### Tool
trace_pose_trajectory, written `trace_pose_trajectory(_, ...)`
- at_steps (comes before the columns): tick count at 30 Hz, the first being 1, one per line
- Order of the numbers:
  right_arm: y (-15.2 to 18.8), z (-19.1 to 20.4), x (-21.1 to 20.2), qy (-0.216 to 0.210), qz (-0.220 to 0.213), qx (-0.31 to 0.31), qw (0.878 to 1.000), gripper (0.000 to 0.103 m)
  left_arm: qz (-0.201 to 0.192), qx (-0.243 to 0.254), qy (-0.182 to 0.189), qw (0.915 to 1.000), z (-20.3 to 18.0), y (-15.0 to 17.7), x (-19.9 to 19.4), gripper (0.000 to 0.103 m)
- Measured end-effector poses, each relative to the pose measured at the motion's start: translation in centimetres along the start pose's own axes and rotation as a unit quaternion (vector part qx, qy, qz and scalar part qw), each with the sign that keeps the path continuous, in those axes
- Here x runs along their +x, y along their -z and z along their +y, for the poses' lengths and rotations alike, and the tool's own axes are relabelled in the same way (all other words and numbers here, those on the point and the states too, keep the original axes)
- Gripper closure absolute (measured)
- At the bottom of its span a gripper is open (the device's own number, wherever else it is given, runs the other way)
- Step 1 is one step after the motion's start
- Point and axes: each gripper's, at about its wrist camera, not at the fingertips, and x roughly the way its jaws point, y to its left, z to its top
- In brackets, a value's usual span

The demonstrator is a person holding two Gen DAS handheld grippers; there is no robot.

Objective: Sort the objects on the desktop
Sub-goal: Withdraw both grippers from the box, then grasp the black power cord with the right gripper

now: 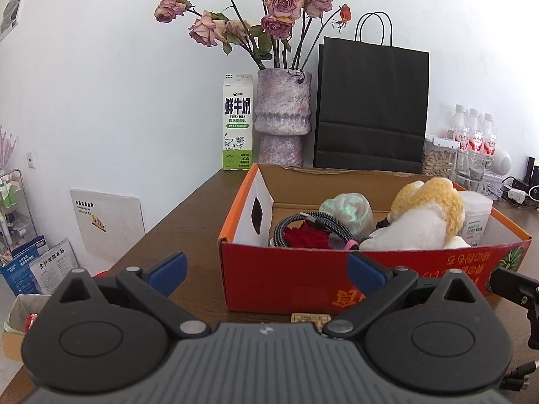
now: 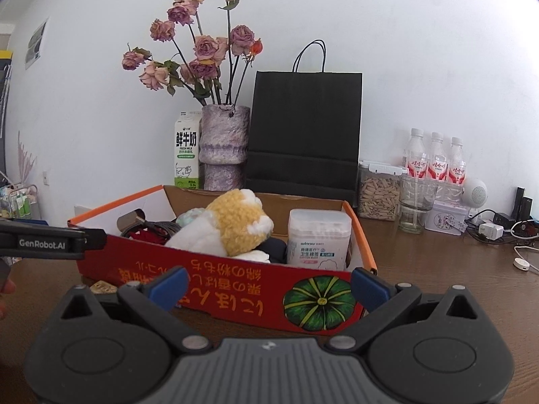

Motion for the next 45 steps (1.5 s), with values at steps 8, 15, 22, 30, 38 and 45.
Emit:
trace_pose_trajectory(8, 1.1, -0.5, -2.2, -0.043, 0.038, 0.031, 0.998, 0.000, 0.020, 0.008, -0.014, 0.9997, 0.1, 1.5, -1.4, 0.000)
trace_pose_trajectory(15, 1.9, 0.4, -3.3, -0.063, 0.084, 0.020, 0.994, 0.001, 0.037, -0.017, -0.010, 0.9991, 1.1, 2.2, -2.3, 0.000)
trace_pose_trajectory(22, 2.5, 1.4, -1.8, -0.052, 0.150, 0.005, 0.987, 0.024, 0.047, -0.030, -0.016, 0.9983, 1.7, 2.3, -2.6, 0.000)
trace_pose_trajectory(30, 2.6, 1.7, -1.4, -0.064, 0.159, -0.004, 0.985, 0.069, 0.068, -0.034, -0.016, 0.9970, 1.9, 2.4, -2.1, 0.000)
trace_pose_trajectory(38, 2.5, 0.7, -1.5, -0.045, 0.155, 0.023, 0.987, 0.070, 0.084, -0.030, -0.016, 0.9959, 1.6, 2.5, -1.5, 0.000)
trace_pose_trajectory(45, 1.8, 0.4, -0.8, 0.004, 0.130, 0.004, 0.991, 0.070, 0.110, -0.001, -0.021, 0.9937, 0.5, 2.4, -0.2, 0.000)
